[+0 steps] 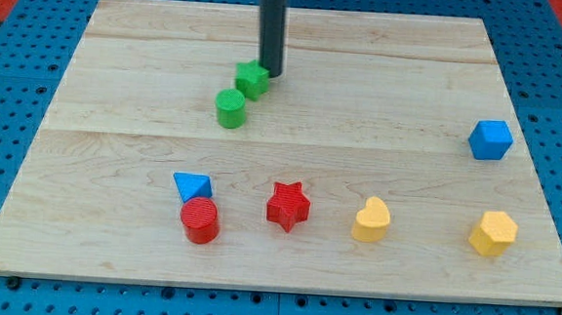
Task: Move your arm towards the red circle
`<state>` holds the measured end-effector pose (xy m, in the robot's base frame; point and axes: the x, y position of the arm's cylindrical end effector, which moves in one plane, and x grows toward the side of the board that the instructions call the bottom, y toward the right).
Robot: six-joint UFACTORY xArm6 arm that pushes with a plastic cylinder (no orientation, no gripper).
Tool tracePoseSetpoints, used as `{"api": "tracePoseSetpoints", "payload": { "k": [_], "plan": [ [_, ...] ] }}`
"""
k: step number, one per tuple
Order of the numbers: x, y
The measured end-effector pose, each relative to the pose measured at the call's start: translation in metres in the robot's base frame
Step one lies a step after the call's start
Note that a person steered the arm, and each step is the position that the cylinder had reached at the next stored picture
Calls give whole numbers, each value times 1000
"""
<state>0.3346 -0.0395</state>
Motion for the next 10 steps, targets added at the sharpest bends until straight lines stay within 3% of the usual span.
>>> {"api": "tracePoseSetpoints", "payload": {
  "k": [2,3,4,7,10],
  "plan": [
    [12,-33],
    [8,-15],
    [-24,67],
    [-10,70],
    [60,63]
  ]
}}
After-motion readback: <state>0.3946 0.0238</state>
